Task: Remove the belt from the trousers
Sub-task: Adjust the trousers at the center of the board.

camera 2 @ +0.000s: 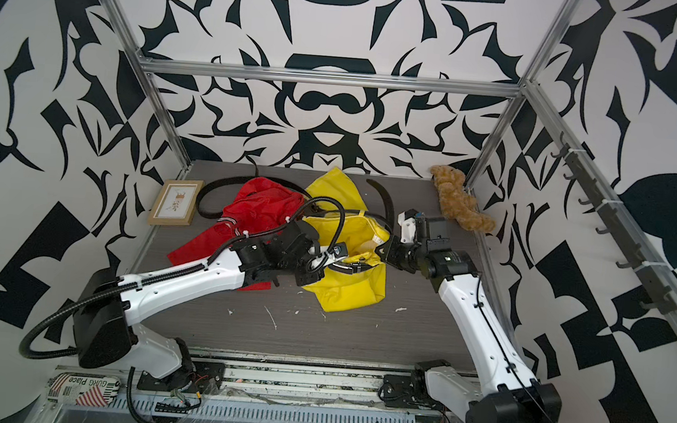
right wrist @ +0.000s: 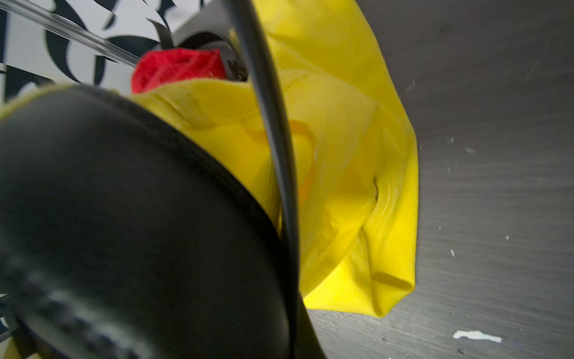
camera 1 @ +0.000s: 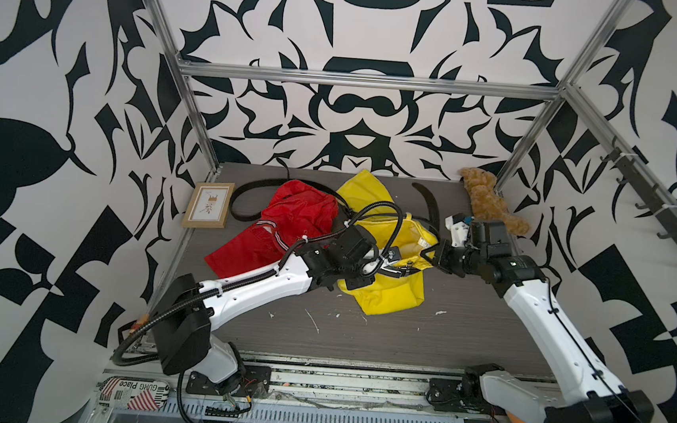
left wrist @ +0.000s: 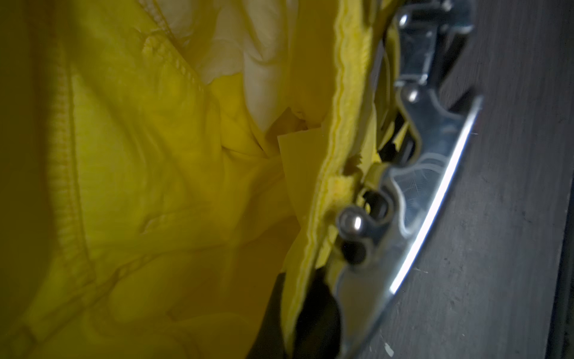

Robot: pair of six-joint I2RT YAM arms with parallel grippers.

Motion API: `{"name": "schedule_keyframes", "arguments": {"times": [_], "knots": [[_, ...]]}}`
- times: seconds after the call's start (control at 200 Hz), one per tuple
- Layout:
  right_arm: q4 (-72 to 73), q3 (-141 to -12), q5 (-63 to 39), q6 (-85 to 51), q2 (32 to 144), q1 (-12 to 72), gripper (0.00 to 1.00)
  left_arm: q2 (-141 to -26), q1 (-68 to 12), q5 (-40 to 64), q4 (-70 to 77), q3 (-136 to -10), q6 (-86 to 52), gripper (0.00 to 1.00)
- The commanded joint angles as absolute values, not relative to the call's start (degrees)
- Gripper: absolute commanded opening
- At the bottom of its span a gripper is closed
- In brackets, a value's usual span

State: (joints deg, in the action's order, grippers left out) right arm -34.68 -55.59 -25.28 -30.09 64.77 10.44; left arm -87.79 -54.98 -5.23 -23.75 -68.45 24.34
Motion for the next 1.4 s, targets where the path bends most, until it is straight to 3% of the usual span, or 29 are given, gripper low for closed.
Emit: {"name": "schedule_keyframes", "arguments": {"times": [0.0,0.105,0.22,0.305,0.41,0.52,0.92,0.95,1.03,1.11,1.24,1.395], "knots": [[-29.9,-55.5,-21.6,-26.0,65.1,9.1,0.03,-87.8,-53.1,-2.8,-23.9,-69.4,18.4,0.0],[-33.5,-57.8,-16.8,-21.6,65.5,9.1,0.35,-88.4,-52.6,-1.5,-23.0,-68.6,18.7,0.0],[-35.6,-59.1,-12.0,-18.2,62.5,8.8,0.57,-89.1,-50.0,1.3,-24.9,-69.1,17.3,0.0],[-36.5,-59.4,-9.5,-17.3,60.5,8.7,0.68,-89.6,-47.5,4.9,-26.1,-69.3,15.4,0.0],[-37.3,-59.6,-10.3,-17.2,59.7,8.7,0.71,-90.2,-46.8,7.5,-27.2,-69.7,14.8,0.0],[-34.7,-58.0,-15.0,-12.7,58.1,9.5,0.93,-92.1,-46.7,9.5,-28.6,-71.1,14.9,0.0],[-19.4,-47.4,-3.7,20.1,50.9,25.1,0.98,-98.8,-43.3,14.2,-37.1,-80.1,18.8,0.0],[-18.2,-47.2,-2.8,20.5,51.7,25.2,0.98,-99.4,-43.3,13.2,-37.4,-80.6,19.3,0.08],[-18.1,-48.9,-2.2,20.3,56.3,25.3,0.98,-101.5,-43.3,10.4,-38.1,-82.0,19.5,0.47],[-20.3,-51.8,-1.1,16.4,62.2,25.2,0.94,-103.4,-43.1,6.7,-37.6,-82.7,18.4,0.56],[-20.1,-51.9,-2.0,7.6,68.8,25.2,0.89,-102.8,-43.0,-0.8,-34.8,-81.6,15.0,0.81],[-17.2,-48.9,-3.1,-1.0,73.2,25.3,0.86,-93.3,-43.3,-4.9,-29.1,-76.3,9.6,0.96]]}}
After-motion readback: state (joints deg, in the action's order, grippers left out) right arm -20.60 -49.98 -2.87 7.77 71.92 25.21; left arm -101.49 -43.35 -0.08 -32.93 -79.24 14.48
